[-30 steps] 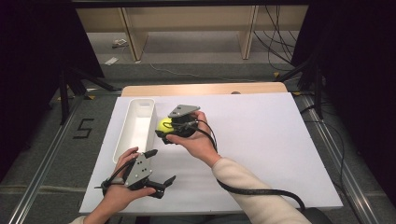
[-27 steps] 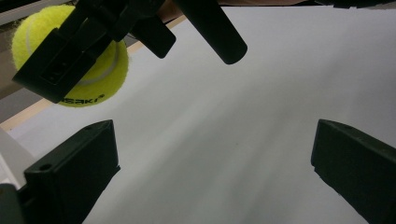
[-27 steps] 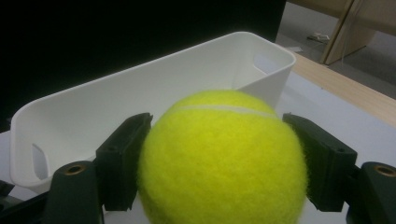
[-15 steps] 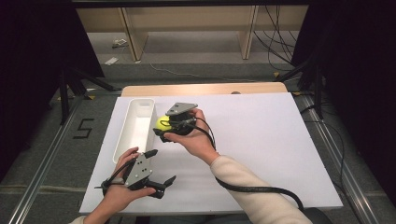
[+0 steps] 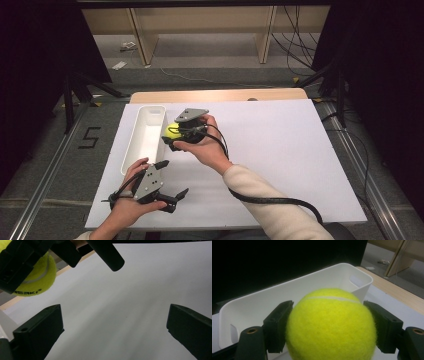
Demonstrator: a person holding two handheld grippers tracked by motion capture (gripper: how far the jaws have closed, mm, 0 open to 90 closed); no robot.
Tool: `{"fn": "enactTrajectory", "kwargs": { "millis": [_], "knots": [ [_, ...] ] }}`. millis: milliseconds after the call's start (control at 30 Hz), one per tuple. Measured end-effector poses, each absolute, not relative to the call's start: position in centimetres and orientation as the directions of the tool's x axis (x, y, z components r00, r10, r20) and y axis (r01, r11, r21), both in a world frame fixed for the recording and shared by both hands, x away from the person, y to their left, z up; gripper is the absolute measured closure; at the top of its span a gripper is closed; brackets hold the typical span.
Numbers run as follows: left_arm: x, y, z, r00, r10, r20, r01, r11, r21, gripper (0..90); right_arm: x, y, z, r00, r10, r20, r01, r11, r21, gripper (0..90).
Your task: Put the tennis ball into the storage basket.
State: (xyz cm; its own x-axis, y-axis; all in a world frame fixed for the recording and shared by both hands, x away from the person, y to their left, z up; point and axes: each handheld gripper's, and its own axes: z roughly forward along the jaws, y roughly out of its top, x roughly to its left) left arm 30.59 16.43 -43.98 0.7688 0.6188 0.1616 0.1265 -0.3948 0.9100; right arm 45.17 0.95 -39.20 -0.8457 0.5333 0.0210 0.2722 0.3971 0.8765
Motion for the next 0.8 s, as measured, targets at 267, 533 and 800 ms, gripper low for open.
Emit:
{"fn": "enactTrajectory", "kwargs": {
  "millis": [267, 533, 800],
  "knots": [
    [30.6, 16.4, -44.0, 0.769, 0.618, 0.162, 0.125, -0.395, 0.91, 0.1, 45.4, 1.4, -39.0, -0.848, 0.529, 0.02, 0.266, 0.393, 0.88, 27.1],
    [30.6, 16.4, -44.0, 0.77, 0.618, 0.161, 0.125, -0.393, 0.911, 0.0, 45.5, 1.9, -38.9, -0.85, 0.527, 0.02, 0.265, 0.393, 0.88, 27.1],
    [30.6, 16.4, -44.0, 0.77, 0.617, 0.163, 0.124, -0.395, 0.91, 0.0, 45.7, 2.4, -38.7, -0.853, 0.522, 0.017, 0.262, 0.399, 0.879, 27.1]
  ]
}}
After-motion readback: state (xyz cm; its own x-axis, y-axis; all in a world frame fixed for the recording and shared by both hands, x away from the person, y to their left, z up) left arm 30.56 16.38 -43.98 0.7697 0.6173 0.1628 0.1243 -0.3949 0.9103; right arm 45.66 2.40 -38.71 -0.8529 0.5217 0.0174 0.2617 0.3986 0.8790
